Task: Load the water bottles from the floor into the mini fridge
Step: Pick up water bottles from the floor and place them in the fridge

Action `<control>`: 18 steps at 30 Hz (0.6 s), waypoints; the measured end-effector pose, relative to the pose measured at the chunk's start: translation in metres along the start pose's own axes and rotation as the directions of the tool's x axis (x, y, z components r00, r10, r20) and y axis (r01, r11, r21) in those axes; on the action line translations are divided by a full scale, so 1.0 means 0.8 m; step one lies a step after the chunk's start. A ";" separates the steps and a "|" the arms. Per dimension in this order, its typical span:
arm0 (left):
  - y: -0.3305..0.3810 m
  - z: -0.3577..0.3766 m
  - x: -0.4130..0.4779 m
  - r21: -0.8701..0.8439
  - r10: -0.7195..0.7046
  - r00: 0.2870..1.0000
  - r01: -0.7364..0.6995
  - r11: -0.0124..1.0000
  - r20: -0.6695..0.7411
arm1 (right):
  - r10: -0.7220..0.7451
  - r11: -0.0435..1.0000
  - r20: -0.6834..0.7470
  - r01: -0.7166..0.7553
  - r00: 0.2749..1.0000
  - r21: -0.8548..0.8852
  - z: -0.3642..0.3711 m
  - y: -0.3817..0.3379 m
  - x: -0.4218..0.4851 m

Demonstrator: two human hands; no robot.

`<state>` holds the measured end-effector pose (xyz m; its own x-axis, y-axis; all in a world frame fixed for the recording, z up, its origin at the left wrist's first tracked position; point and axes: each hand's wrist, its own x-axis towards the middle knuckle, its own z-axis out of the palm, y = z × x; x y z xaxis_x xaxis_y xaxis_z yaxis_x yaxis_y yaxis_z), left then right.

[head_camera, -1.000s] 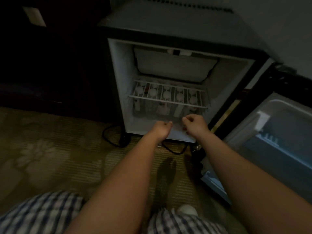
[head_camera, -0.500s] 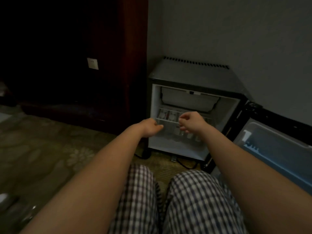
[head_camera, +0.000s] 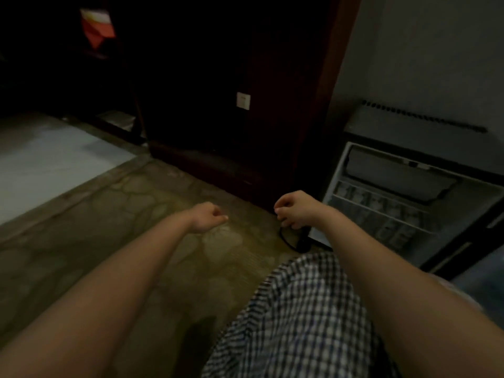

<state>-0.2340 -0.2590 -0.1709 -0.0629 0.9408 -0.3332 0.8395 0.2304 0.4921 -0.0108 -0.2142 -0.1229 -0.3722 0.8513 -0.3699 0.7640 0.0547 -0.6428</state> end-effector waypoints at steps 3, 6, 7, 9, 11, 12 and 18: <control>-0.060 0.007 -0.017 -0.048 -0.070 0.998 0.070 0.996 0.003 | -0.027 0.999 0.091 0.031 0.995 -0.038 0.045 -0.021 0.014; -0.130 0.018 -0.032 -0.066 -0.173 0.985 0.172 0.983 -0.013 | -0.031 0.996 0.205 0.046 0.978 -0.071 0.101 -0.045 0.039; -0.151 0.023 -0.038 -0.066 -0.209 0.978 0.207 0.976 -0.023 | -0.033 0.995 0.242 0.053 0.970 -0.080 0.119 -0.053 0.045; -0.190 0.036 -0.047 -0.098 -0.261 0.965 0.257 0.961 -0.030 | -0.041 0.993 0.298 0.072 0.954 -0.096 0.153 -0.065 0.057; -0.221 0.050 -0.056 -0.188 -0.299 0.954 0.294 0.937 0.003 | -0.058 0.991 0.343 0.097 0.937 -0.097 0.185 -0.074 0.071; -0.236 0.058 -0.058 -0.249 -0.317 0.948 0.312 0.917 0.022 | -0.063 0.990 0.368 0.105 0.928 -0.097 0.201 -0.077 0.079; -0.299 0.106 -0.061 -0.450 -0.469 0.883 0.427 0.785 0.019 | -0.071 0.986 0.467 0.135 0.881 -0.103 0.272 -0.085 0.123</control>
<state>-0.3857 -0.3813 -0.3404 -0.4396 0.7177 -0.5400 0.3890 0.6941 0.6057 -0.2143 -0.2477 -0.2615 -0.6288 0.5024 -0.5935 0.7573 0.2223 -0.6141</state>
